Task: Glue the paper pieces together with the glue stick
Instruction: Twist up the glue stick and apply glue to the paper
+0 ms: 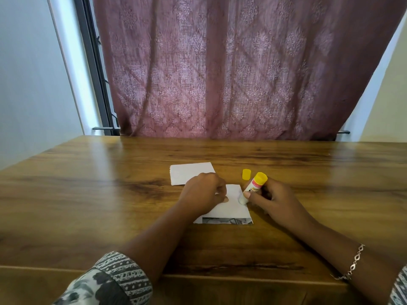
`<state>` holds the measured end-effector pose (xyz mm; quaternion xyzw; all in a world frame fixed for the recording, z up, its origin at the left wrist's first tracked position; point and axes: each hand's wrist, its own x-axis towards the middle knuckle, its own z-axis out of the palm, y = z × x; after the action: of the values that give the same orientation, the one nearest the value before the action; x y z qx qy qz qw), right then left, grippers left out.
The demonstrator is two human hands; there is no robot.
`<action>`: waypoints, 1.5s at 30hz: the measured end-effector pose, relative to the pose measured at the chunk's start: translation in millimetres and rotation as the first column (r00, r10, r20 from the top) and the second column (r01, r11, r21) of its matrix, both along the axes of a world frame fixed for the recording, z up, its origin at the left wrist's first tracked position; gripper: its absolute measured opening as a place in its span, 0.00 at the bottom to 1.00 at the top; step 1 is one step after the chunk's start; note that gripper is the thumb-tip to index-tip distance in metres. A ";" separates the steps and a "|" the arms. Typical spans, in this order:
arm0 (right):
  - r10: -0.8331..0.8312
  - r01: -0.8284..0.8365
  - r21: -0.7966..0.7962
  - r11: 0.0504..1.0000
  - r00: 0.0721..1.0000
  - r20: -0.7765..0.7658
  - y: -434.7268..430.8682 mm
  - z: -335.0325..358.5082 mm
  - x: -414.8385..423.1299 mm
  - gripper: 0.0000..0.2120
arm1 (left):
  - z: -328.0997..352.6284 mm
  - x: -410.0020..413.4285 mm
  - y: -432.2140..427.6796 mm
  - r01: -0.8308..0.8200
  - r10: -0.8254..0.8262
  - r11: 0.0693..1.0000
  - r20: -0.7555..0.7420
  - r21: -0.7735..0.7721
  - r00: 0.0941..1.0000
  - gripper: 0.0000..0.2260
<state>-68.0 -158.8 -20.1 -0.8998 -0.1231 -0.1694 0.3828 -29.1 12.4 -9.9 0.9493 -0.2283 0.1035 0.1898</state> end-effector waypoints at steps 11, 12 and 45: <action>0.091 -0.091 0.026 0.996 0.996 0.015 -5.4 0.8 -15.3 0.06 | -0.8 0.5 0.6 -0.004 0.005 1.000 0.003 -0.016 1.000 0.09; 0.094 -0.094 0.028 0.995 0.995 0.014 -5.7 0.7 -16.3 0.05 | -1.0 0.4 0.7 -0.005 0.005 1.000 0.003 -0.018 1.000 0.08; 0.157 -0.059 0.537 0.842 0.978 -0.139 -14.4 1.6 -15.9 0.05 | 10.6 5.3 25.4 0.305 -0.340 0.940 -0.327 -0.156 0.882 0.13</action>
<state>-83.8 -173.2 -18.5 -0.7622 -0.0877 -0.0941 0.6344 -23.8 37.8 0.7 0.8905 -0.3403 -0.0880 0.2889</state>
